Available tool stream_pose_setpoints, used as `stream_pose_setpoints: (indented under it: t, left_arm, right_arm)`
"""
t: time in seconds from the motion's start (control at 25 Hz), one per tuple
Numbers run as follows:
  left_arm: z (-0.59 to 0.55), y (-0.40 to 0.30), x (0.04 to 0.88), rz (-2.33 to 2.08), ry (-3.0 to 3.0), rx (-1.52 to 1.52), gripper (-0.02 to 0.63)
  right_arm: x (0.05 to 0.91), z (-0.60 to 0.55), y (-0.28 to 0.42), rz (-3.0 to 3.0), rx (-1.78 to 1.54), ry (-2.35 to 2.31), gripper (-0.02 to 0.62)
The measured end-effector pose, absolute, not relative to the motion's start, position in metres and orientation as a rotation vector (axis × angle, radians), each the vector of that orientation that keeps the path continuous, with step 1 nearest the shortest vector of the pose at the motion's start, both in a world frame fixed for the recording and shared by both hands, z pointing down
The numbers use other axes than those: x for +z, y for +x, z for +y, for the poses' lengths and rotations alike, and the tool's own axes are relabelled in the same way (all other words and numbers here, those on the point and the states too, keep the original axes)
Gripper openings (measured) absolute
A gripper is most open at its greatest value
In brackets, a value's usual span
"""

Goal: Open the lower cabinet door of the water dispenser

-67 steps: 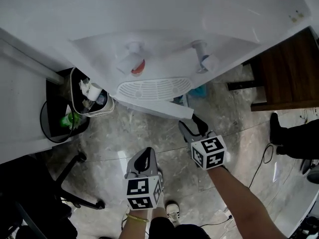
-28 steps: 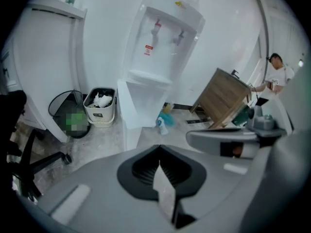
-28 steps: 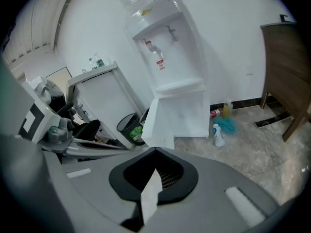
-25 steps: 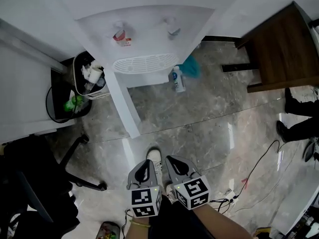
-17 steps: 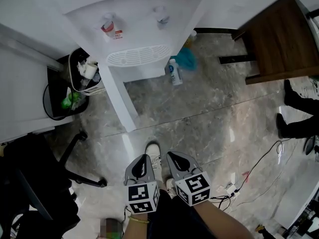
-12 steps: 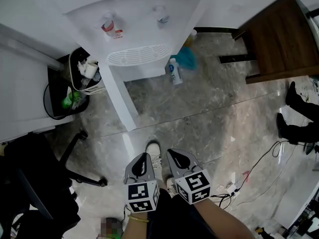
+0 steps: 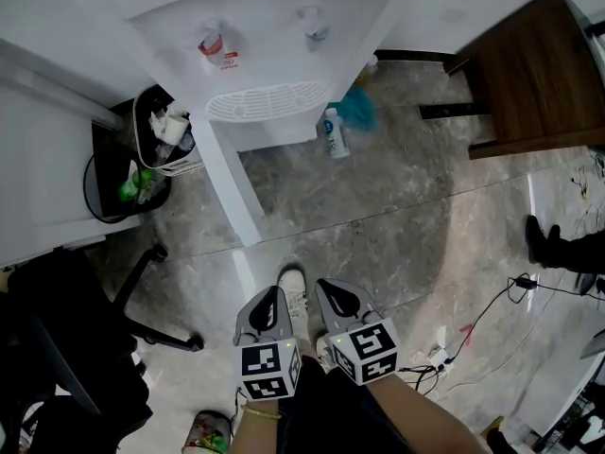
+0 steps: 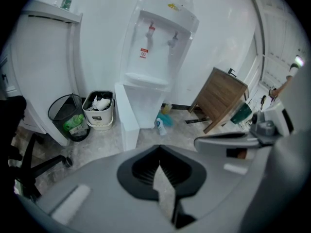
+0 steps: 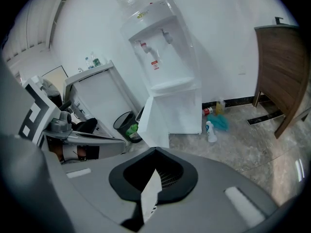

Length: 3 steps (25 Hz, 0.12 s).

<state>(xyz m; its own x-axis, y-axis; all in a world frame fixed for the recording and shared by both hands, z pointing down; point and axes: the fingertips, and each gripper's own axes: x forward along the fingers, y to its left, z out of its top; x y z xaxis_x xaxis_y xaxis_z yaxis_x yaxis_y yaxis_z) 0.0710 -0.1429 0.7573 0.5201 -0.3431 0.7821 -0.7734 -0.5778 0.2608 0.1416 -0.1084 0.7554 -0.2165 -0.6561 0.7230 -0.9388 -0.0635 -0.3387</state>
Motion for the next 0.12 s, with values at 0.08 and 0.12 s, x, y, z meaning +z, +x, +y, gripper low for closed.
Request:
stream_pose_setpoints:
  t: [0.08, 0.12]
  left_arm:
    - [-0.1433, 0.0705, 0.7577, -0.906, 2.157, 0.927, 0.006]
    - [-0.1435, 0.0704, 0.7579, -0.907, 2.156, 0.926, 0.006]
  right_arm:
    - [0.7559, -0.1099, 0.1413, -1.88, 1.164, 1.708, -0.008]
    - [0.7562, -0.1107, 0.1412, -1.88, 1.161, 1.707, -0.008]
